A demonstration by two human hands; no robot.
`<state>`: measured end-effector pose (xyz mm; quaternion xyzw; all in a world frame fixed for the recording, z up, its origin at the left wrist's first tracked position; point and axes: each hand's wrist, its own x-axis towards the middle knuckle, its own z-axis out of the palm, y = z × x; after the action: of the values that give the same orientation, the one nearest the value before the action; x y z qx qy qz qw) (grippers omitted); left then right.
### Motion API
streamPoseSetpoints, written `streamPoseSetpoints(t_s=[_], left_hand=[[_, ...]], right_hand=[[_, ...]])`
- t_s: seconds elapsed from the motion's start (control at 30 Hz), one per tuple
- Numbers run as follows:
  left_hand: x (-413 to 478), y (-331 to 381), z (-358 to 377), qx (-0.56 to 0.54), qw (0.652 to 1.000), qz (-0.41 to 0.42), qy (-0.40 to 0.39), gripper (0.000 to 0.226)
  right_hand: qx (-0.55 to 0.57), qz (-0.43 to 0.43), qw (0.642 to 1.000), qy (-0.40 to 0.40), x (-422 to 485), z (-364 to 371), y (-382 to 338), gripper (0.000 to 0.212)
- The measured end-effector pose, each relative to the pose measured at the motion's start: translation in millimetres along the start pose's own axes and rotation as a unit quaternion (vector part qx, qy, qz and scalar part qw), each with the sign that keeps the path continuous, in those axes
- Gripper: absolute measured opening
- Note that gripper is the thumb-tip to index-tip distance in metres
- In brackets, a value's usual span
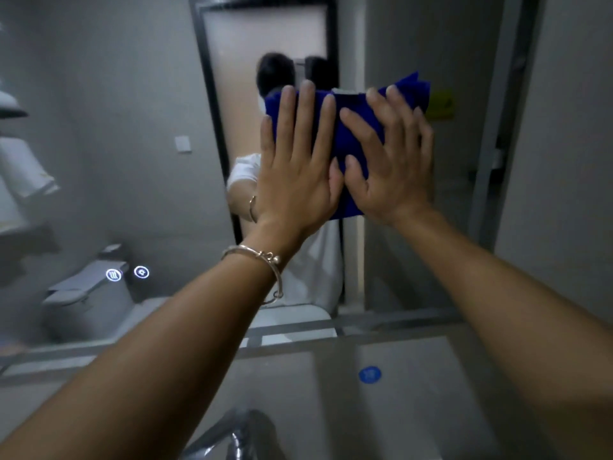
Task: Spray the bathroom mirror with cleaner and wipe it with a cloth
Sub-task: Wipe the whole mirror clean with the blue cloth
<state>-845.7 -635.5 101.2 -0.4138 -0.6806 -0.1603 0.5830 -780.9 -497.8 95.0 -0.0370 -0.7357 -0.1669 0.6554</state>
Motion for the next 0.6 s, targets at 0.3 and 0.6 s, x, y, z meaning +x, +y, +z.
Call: streamPoseSetpoints(t_s=[0.3,0.6], left_hand=[[-116,69,37,-0.025,0.996,0.031,-0.085,0.060],[-171,101,61,-0.027,0.995,0.037,-0.089,0.060]], right_hand=[[-0.017,-0.010,0.998,-0.068,-147,-12,16,0.051],[-0.028,0.030,0.996,-0.084,-221,-12,14,0.052]])
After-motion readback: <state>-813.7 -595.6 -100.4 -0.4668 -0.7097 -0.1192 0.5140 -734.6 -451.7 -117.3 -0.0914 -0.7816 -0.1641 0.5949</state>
